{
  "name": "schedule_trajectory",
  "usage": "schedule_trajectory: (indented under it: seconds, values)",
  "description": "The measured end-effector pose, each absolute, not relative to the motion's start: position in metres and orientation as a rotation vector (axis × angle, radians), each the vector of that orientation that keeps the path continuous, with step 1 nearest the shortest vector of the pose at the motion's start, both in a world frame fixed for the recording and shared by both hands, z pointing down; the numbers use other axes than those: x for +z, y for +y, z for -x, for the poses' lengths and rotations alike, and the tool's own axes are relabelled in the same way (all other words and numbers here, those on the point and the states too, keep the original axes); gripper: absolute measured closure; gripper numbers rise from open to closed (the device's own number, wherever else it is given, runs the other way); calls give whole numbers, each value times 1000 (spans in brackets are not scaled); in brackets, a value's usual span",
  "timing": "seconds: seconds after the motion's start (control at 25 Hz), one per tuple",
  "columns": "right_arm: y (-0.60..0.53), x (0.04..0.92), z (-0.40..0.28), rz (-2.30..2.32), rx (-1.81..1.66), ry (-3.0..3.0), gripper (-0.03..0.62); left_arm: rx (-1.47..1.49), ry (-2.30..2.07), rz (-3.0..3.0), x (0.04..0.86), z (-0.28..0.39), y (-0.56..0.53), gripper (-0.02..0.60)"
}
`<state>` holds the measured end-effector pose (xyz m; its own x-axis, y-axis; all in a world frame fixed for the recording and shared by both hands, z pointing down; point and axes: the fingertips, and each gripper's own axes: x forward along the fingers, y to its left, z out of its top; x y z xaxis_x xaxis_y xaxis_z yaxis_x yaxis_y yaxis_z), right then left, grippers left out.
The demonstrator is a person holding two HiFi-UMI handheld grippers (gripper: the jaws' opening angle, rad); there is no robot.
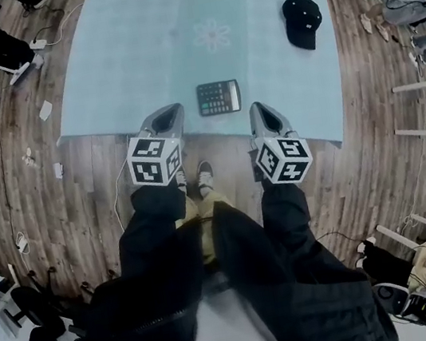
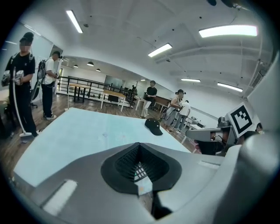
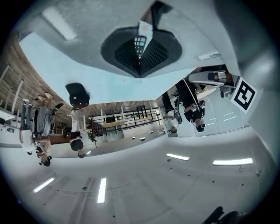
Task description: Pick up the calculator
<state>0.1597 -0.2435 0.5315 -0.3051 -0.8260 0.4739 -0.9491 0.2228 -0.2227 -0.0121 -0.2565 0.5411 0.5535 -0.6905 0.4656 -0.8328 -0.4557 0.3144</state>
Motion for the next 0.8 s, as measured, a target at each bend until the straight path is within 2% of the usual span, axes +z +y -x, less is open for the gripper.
schedule_trajectory:
  seconds: [0.8]
  values:
    - [-243, 653, -150, -1539, 904, -2026, 592, 600, -1079, -2090, 677, 6, -257, 584]
